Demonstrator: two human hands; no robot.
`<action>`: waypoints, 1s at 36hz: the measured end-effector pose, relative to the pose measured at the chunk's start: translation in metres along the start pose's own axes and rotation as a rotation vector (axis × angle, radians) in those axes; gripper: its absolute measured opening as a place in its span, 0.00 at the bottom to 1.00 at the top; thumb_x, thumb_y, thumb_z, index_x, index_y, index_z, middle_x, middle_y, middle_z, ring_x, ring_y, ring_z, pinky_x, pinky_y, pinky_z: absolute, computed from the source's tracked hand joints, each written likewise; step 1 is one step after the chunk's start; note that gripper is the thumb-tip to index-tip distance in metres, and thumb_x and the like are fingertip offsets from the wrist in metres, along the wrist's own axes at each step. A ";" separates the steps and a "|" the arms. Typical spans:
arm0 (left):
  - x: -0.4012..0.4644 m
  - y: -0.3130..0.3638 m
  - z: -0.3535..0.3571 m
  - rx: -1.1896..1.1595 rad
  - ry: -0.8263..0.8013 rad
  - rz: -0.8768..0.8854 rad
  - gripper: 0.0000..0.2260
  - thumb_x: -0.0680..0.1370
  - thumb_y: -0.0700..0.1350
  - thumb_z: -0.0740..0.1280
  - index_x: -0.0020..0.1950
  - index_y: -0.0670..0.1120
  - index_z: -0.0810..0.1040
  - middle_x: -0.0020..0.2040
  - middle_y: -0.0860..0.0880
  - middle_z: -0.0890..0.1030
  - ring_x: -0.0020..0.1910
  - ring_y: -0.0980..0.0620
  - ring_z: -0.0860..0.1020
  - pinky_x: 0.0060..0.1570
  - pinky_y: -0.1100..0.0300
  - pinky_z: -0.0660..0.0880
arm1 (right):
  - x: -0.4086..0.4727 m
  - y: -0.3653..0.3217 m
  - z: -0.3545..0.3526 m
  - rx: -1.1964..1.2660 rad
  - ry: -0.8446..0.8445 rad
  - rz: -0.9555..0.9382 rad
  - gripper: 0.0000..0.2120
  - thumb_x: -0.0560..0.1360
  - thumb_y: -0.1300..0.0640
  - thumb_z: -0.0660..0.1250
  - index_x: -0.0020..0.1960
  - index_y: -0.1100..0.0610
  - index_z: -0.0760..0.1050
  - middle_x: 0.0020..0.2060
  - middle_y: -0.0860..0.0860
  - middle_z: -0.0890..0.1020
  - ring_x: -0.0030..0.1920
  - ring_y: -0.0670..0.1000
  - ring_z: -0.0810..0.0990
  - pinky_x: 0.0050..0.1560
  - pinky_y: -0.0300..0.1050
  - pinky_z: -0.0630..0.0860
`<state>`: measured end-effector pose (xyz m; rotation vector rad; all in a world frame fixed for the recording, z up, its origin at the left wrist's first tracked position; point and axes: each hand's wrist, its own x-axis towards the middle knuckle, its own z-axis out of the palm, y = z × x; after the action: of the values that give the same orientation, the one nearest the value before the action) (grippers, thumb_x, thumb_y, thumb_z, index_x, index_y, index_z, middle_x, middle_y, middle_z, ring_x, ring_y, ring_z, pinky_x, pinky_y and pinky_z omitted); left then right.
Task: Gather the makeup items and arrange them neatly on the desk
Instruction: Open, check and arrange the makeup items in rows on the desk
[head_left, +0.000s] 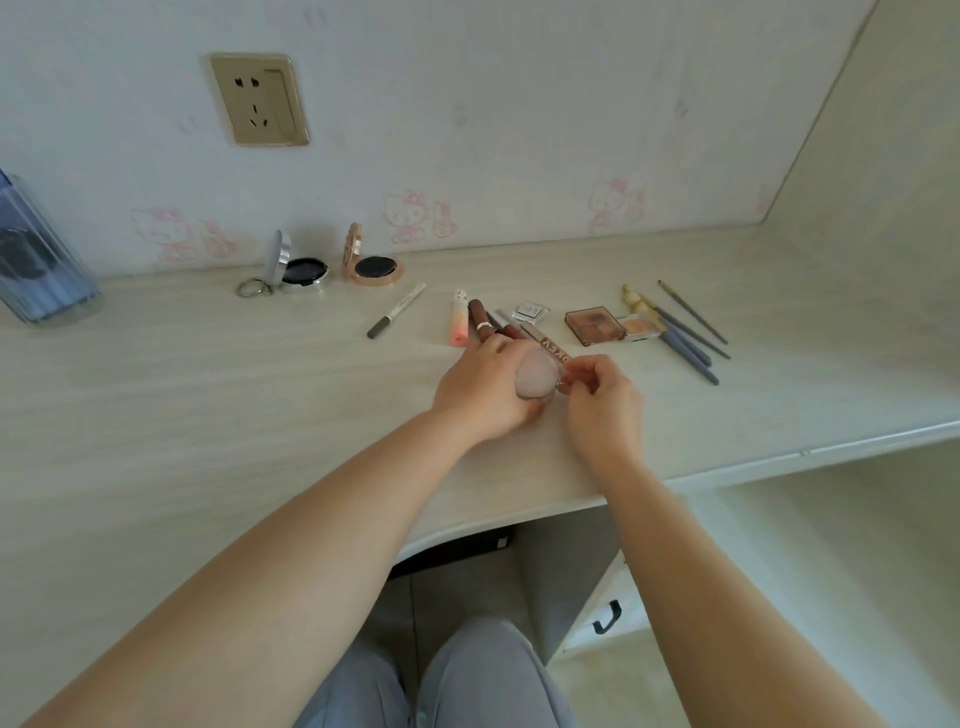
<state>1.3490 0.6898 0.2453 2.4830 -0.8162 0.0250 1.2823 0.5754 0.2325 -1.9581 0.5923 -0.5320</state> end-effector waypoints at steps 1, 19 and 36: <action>0.000 0.001 -0.001 0.000 -0.003 -0.008 0.29 0.70 0.54 0.71 0.69 0.51 0.68 0.67 0.49 0.70 0.68 0.48 0.66 0.62 0.54 0.70 | 0.000 -0.001 -0.001 0.001 -0.019 0.002 0.14 0.74 0.68 0.58 0.50 0.53 0.75 0.43 0.48 0.80 0.49 0.50 0.79 0.48 0.38 0.69; -0.034 -0.030 -0.057 -0.532 0.065 -0.155 0.24 0.63 0.54 0.78 0.56 0.58 0.77 0.52 0.59 0.81 0.51 0.60 0.79 0.55 0.62 0.75 | -0.014 -0.042 0.038 0.464 -0.627 0.183 0.26 0.79 0.37 0.49 0.50 0.53 0.79 0.35 0.53 0.77 0.30 0.49 0.72 0.34 0.44 0.70; -0.042 -0.057 -0.097 -0.794 0.052 -0.320 0.21 0.64 0.52 0.78 0.54 0.53 0.78 0.48 0.50 0.83 0.48 0.54 0.82 0.52 0.57 0.80 | -0.019 -0.085 0.078 0.696 -0.624 0.327 0.25 0.78 0.41 0.46 0.40 0.58 0.71 0.26 0.50 0.64 0.22 0.45 0.60 0.20 0.35 0.53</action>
<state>1.3599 0.7987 0.2947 1.8087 -0.2991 -0.2897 1.3292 0.6744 0.2743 -1.2251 0.2583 0.0941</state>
